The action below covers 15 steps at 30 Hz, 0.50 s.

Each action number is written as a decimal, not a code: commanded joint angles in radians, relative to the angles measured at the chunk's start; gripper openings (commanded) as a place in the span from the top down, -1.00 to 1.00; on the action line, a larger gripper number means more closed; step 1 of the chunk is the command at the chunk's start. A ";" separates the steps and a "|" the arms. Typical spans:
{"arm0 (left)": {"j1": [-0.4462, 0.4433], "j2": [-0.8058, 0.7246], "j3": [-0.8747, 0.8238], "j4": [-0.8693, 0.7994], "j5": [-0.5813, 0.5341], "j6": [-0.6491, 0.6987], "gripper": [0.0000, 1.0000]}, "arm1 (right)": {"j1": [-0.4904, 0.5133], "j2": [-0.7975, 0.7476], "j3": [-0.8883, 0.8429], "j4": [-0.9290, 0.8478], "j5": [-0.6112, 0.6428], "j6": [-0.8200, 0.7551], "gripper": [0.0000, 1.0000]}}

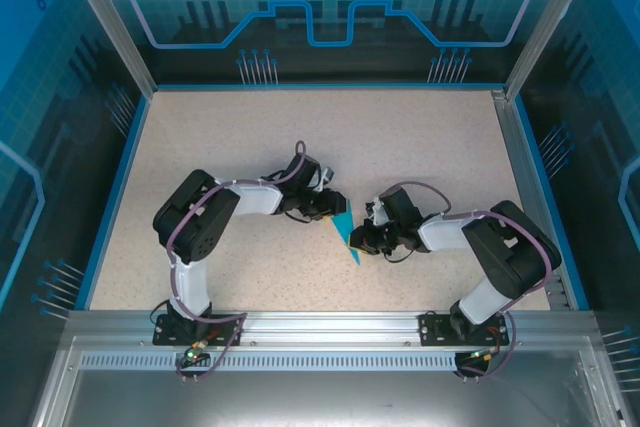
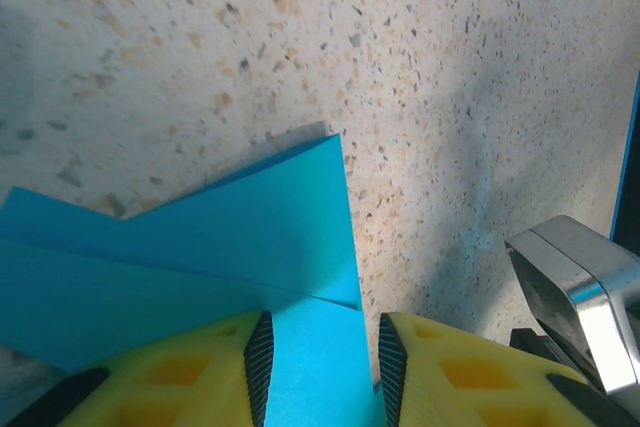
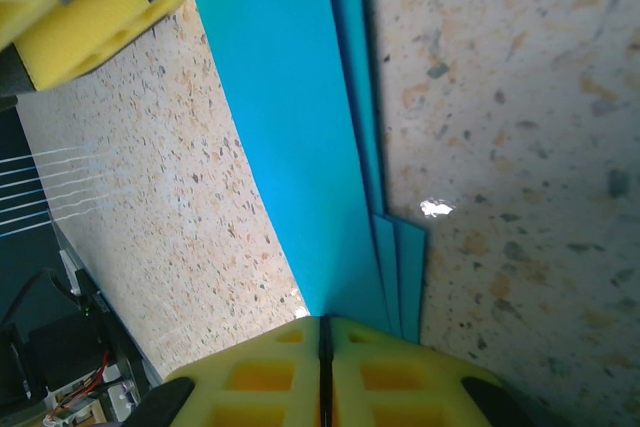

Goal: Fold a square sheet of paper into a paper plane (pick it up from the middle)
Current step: Fold the wing for the fifth time at the center of the table.

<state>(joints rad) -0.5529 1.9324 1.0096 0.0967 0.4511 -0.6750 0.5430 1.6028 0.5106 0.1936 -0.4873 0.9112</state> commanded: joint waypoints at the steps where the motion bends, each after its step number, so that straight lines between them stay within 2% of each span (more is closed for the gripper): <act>1: 0.045 0.037 0.027 -0.044 -0.054 0.045 0.24 | 0.009 0.069 -0.054 -0.177 0.085 -0.037 0.80; 15: 0.099 0.062 0.107 -0.116 -0.040 0.108 0.22 | 0.008 0.079 -0.047 -0.172 0.072 -0.038 0.79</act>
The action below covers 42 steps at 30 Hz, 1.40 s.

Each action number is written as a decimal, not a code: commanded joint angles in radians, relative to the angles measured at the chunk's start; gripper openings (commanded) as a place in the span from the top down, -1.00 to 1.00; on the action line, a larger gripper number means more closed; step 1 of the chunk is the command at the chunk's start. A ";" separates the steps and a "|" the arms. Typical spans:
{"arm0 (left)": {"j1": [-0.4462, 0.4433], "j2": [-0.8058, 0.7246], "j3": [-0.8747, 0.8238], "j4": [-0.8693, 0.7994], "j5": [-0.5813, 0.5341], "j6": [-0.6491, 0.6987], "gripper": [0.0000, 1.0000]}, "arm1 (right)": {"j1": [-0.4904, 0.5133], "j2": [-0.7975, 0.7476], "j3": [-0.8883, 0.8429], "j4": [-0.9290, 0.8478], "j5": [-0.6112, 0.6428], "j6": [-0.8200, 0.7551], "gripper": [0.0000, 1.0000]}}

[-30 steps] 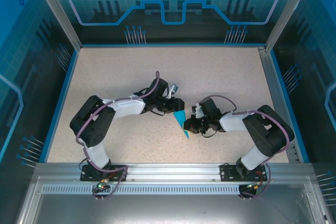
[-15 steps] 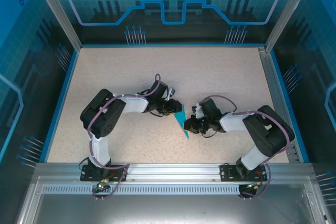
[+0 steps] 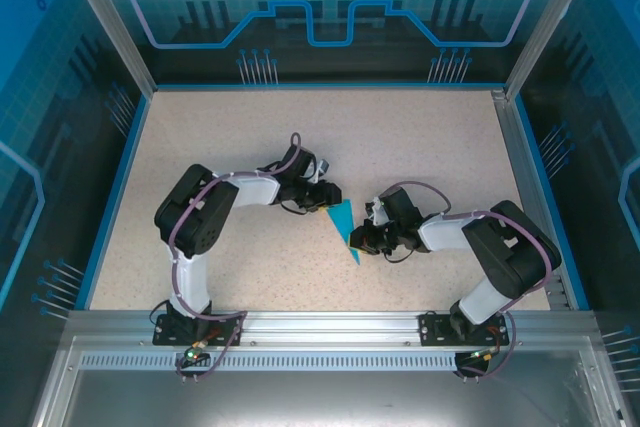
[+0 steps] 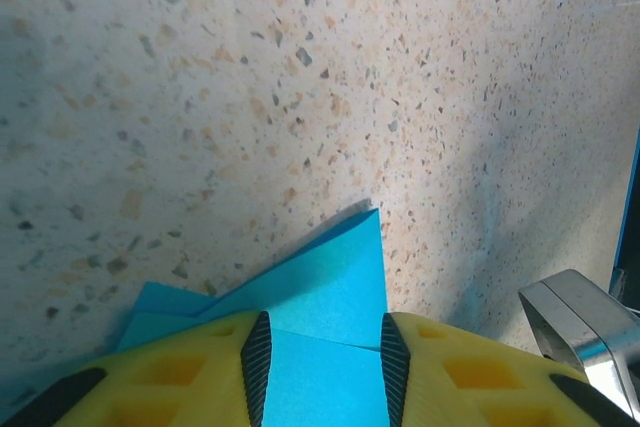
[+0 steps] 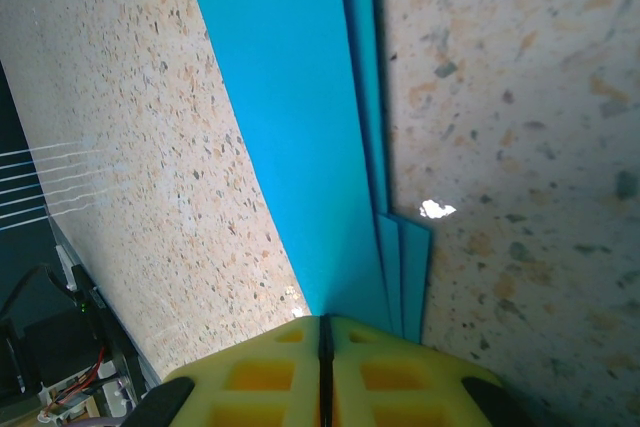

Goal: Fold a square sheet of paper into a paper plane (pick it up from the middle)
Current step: Fold the wing for the fifth time at the center of the table.

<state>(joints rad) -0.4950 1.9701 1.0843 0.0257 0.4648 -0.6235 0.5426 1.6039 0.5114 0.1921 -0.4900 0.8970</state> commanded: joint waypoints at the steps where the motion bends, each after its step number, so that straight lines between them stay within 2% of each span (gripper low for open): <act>1: 0.044 0.021 0.040 -0.056 -0.054 0.061 0.22 | 0.007 0.081 -0.046 -0.166 0.074 -0.023 0.79; 13: 0.041 -0.149 0.064 -0.134 -0.033 0.053 0.09 | 0.007 0.100 -0.029 -0.142 0.071 -0.010 0.79; 20: -0.046 -0.237 0.001 -0.110 -0.029 0.004 0.12 | 0.007 0.094 -0.028 -0.138 0.076 -0.006 0.78; 28: -0.132 -0.148 -0.011 -0.061 -0.037 -0.045 0.18 | 0.008 0.075 -0.037 -0.134 0.078 -0.010 0.77; 42: -0.134 -0.020 -0.018 0.006 -0.053 -0.119 0.23 | 0.007 0.028 -0.058 -0.118 0.087 -0.001 0.76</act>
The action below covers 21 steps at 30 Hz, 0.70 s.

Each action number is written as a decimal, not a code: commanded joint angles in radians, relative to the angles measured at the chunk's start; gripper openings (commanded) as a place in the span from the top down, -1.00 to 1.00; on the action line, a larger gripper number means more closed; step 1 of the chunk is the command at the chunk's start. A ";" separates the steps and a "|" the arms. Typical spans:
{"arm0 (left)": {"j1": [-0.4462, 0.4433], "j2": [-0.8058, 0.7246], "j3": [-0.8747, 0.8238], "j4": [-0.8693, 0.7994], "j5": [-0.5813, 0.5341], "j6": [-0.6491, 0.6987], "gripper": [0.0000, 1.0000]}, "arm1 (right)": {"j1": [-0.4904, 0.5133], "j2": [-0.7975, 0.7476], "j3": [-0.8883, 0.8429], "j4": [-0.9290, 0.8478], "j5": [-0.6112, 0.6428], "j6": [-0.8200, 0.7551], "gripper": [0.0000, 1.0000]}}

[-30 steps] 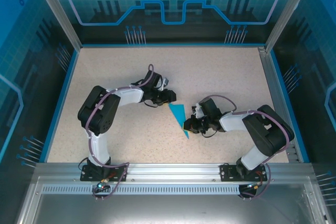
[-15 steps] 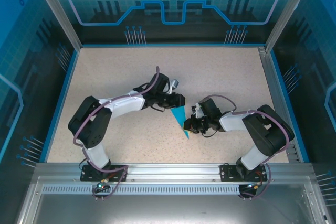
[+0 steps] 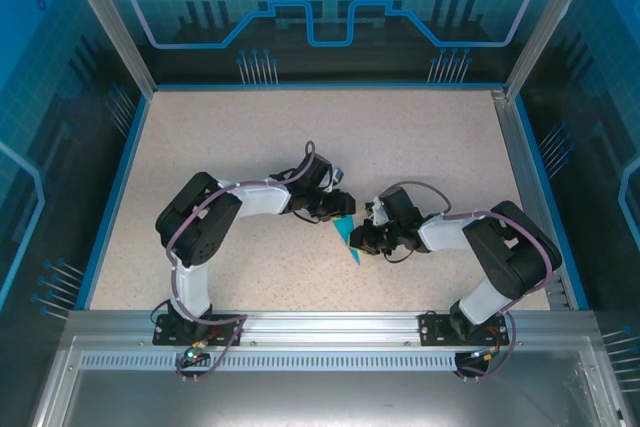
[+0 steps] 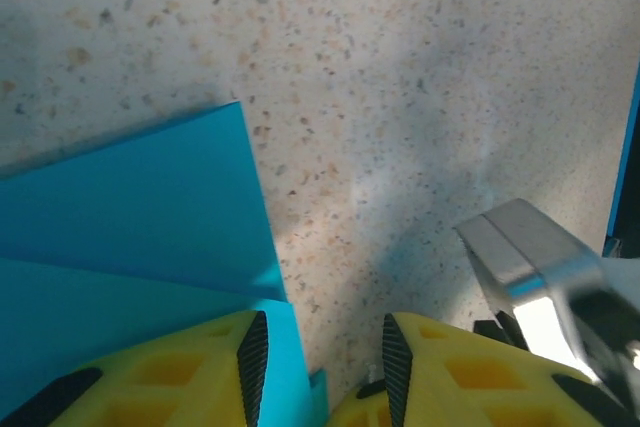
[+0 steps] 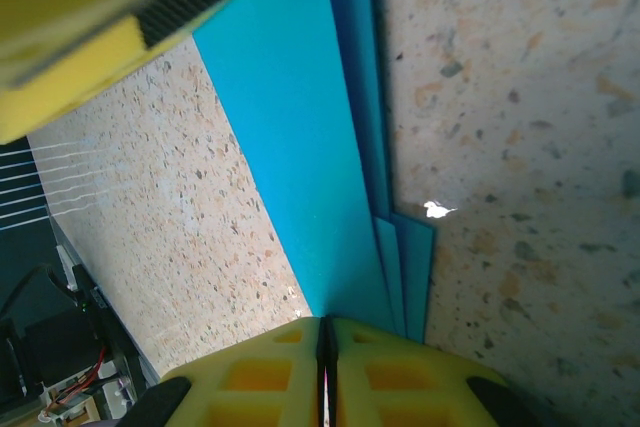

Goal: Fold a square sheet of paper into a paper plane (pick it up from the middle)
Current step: Fold the wing for the fifth time at the center of the table.

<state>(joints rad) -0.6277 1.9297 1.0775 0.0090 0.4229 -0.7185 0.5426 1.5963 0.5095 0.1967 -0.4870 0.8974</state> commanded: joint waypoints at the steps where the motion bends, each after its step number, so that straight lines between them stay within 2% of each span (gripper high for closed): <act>1: -0.001 0.027 -0.013 0.018 -0.014 -0.024 0.23 | 0.008 0.030 -0.055 -0.121 0.082 -0.002 0.76; 13: -0.001 0.068 -0.036 0.008 -0.028 -0.027 0.26 | 0.023 -0.132 0.008 -0.158 0.046 -0.018 0.72; 21: -0.001 0.071 -0.034 0.003 -0.030 -0.023 0.27 | 0.070 -0.033 0.096 -0.133 0.014 -0.021 0.73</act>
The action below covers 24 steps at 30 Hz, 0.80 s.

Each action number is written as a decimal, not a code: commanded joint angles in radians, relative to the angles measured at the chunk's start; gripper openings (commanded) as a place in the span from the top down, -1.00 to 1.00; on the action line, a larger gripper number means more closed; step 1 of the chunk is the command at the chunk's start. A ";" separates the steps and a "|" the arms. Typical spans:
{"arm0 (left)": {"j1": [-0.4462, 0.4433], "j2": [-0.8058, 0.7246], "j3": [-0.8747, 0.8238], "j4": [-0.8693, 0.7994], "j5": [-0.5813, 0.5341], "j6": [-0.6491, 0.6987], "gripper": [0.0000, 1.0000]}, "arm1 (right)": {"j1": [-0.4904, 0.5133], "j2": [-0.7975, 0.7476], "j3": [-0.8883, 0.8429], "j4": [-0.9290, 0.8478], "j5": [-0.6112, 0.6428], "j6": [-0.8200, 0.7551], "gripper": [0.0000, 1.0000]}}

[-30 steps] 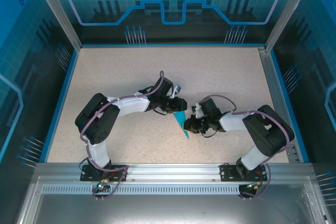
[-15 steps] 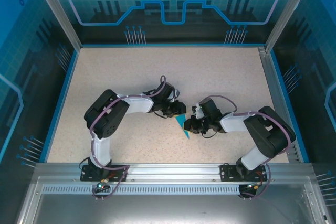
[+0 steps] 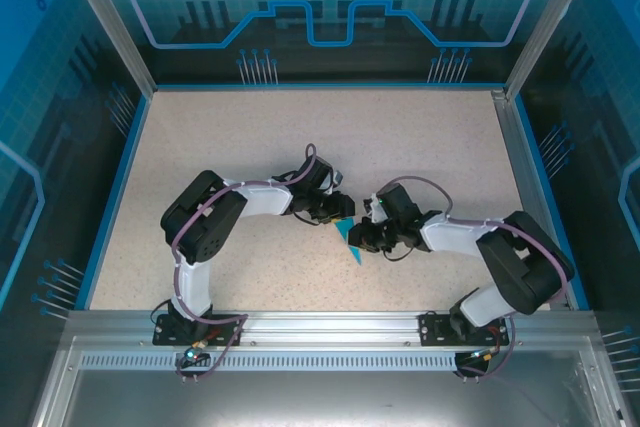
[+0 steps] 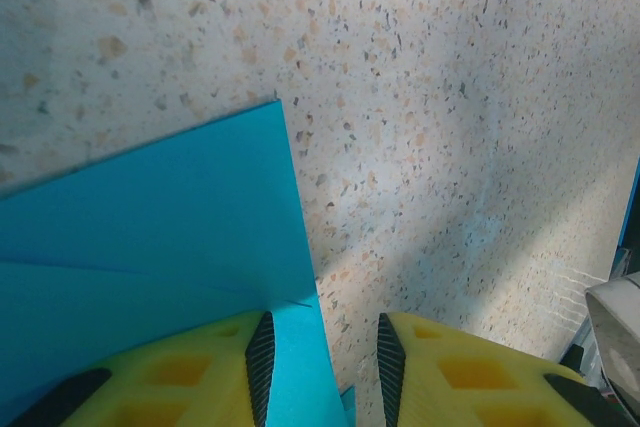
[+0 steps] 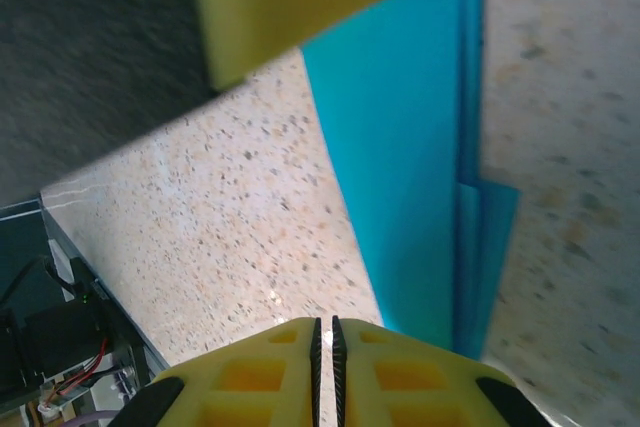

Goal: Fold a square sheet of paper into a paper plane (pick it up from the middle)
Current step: Fold the wing for the fifth time at the center of the table.

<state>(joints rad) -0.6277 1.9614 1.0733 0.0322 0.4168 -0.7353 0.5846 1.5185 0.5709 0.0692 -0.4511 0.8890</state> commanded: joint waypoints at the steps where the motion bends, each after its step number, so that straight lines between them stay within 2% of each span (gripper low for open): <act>1: -0.001 0.040 -0.029 -0.022 -0.023 -0.006 0.27 | 0.035 0.063 0.043 -0.011 -0.011 -0.013 0.74; 9: 0.000 0.031 -0.050 -0.018 -0.055 -0.008 0.28 | 0.026 0.146 -0.023 0.011 -0.002 -0.004 0.74; 24: 0.001 0.054 -0.055 -0.031 -0.078 0.005 0.30 | 0.006 0.043 -0.139 0.004 -0.041 -0.018 0.68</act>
<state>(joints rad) -0.6273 1.9621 1.0630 0.0513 0.4152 -0.7353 0.5949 1.5581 0.4854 0.1925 -0.4793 0.8883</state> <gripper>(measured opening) 0.353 0.158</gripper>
